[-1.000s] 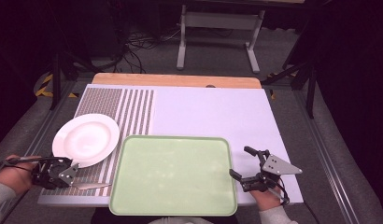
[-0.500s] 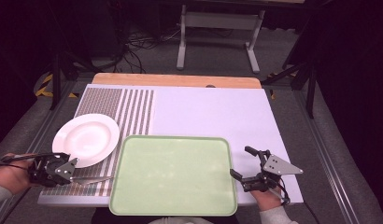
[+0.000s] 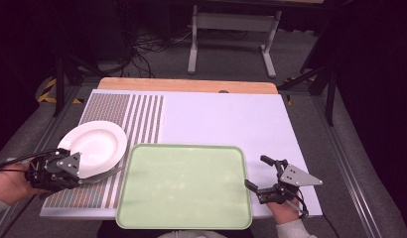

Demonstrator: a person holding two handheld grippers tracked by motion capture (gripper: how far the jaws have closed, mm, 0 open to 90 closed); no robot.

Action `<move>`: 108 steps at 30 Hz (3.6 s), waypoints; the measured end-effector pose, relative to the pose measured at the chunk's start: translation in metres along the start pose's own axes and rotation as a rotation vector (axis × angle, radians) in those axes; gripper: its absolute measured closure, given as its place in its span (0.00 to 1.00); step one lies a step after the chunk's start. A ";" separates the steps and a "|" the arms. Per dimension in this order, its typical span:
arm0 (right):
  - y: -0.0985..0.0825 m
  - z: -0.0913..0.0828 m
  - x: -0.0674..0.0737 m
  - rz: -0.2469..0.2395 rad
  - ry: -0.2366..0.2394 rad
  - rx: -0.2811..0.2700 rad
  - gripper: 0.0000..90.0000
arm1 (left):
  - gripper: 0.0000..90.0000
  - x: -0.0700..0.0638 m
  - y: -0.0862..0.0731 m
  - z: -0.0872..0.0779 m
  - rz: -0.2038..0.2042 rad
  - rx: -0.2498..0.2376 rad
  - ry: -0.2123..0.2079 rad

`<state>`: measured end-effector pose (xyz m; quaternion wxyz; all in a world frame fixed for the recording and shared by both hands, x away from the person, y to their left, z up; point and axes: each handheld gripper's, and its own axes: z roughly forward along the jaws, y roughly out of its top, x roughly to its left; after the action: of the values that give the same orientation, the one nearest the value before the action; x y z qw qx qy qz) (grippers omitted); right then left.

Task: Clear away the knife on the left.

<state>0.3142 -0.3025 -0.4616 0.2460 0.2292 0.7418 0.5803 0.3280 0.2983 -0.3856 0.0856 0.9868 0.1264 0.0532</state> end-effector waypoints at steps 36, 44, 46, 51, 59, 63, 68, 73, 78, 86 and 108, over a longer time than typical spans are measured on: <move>0.000 -0.001 0.000 -0.006 0.008 -0.002 0.02 | 0.89 -0.010 0.051 -0.010 -0.343 -0.302 -0.102; 0.000 -0.001 0.000 -0.009 0.010 -0.001 0.02 | 0.89 -0.013 0.064 0.002 -0.347 -0.361 -0.114; 0.000 -0.001 0.000 -0.011 0.010 0.000 0.02 | 0.89 -0.014 0.068 0.006 -0.348 -0.364 -0.126; 0.000 -0.001 0.000 -0.010 0.010 0.001 0.02 | 0.89 -0.018 0.078 0.011 -0.339 -0.383 -0.152; 0.000 -0.001 0.000 -0.011 0.011 0.002 0.02 | 0.89 -0.024 0.091 0.019 -0.333 -0.399 -0.173; 0.000 -0.001 0.000 -0.012 0.011 0.002 0.02 | 0.89 -0.028 0.098 0.028 -0.325 -0.410 -0.189; 0.000 -0.001 0.000 -0.012 0.012 0.003 0.02 | 0.89 -0.029 0.103 0.036 -0.326 -0.411 -0.213; -0.001 -0.001 0.000 -0.013 0.014 0.005 0.02 | 0.89 -0.030 0.109 0.042 -0.320 -0.405 -0.231; -0.001 -0.001 0.000 -0.014 0.013 0.004 0.02 | 0.89 -0.031 0.114 0.053 -0.332 -0.375 -0.246; -0.001 -0.001 0.000 -0.013 0.012 0.008 0.02 | 0.89 -0.031 0.118 0.061 -0.337 -0.350 -0.250; -0.001 -0.002 0.000 -0.017 0.014 0.010 0.02 | 0.89 -0.031 0.133 0.081 -0.411 -0.240 -0.210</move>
<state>0.3123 -0.3044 -0.4625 0.2446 0.2197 0.7483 0.5762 0.3405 0.1513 -0.4438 0.2239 0.9233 0.3076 -0.0534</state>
